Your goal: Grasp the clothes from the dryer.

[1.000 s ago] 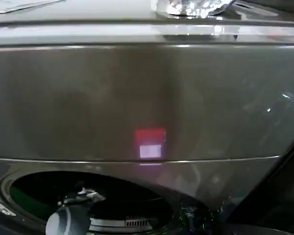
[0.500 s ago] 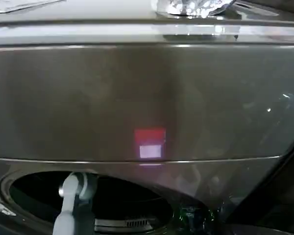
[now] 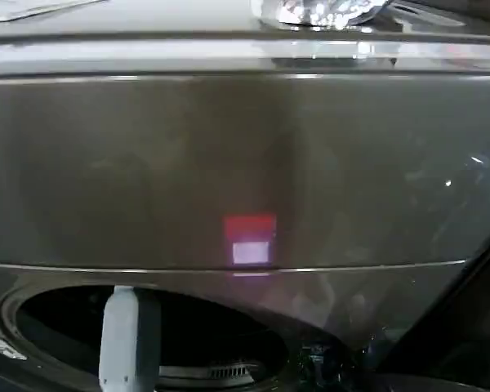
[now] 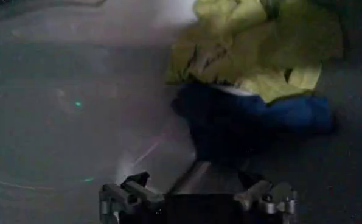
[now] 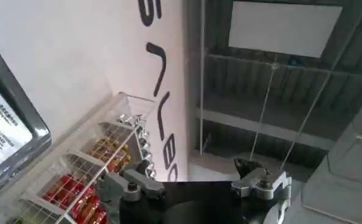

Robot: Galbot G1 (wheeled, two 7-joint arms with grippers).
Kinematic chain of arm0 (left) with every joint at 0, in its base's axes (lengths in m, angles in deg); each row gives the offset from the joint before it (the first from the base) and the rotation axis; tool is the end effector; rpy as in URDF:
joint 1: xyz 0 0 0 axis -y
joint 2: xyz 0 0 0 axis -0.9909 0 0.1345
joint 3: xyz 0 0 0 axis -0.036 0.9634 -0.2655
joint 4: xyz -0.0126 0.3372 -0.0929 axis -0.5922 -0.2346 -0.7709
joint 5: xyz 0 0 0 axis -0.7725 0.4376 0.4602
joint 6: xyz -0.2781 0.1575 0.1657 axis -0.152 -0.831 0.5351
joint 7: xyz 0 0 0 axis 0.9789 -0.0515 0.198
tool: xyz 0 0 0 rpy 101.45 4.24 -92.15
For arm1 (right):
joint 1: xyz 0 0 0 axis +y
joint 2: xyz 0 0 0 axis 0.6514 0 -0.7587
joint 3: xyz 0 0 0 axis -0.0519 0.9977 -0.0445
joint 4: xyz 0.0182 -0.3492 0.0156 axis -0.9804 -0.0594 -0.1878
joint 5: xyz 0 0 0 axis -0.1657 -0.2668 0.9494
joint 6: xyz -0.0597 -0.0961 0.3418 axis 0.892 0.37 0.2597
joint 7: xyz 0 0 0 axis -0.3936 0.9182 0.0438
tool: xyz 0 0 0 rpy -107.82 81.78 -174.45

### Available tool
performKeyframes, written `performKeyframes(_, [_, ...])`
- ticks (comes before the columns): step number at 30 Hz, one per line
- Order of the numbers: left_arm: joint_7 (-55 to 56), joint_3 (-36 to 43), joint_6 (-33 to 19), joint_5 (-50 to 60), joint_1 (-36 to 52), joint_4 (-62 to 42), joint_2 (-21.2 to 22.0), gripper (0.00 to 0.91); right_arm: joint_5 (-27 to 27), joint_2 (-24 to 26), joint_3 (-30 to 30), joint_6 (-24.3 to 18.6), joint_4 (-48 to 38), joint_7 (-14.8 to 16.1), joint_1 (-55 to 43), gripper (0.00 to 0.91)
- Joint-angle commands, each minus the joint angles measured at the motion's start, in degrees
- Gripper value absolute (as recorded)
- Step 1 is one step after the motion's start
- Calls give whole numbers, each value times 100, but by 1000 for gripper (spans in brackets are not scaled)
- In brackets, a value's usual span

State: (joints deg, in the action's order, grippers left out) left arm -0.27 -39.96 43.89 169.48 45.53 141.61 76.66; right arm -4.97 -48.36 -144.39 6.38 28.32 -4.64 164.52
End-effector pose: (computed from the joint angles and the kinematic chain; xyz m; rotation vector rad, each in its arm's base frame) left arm 0.5522 0.0472 -0.1678 -0.5191 -2.0732 -1.6260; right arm -0.1372 -0.4268 0.0601 1.5076 1.9650 -1.2305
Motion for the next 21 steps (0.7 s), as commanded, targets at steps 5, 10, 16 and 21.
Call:
performKeyframes(5, [-288,28,-191,-189,791,-1424,177,907,-1,12,7,-3,-8,17,-3,907])
performKeyframes(10, [-278,29,-215,-251,917,-1812,119,907,9,10,0,-2,6,28,4,907])
performKeyframes(16, [-80,61,-190,-304,999,-2174,-16,907,27,-5,-17,3,33,35,9,907])
performKeyframes(21, [92,227,-139,-609,1179,-2681,-195,907,27,-27,27,19,95,39,-19,907])
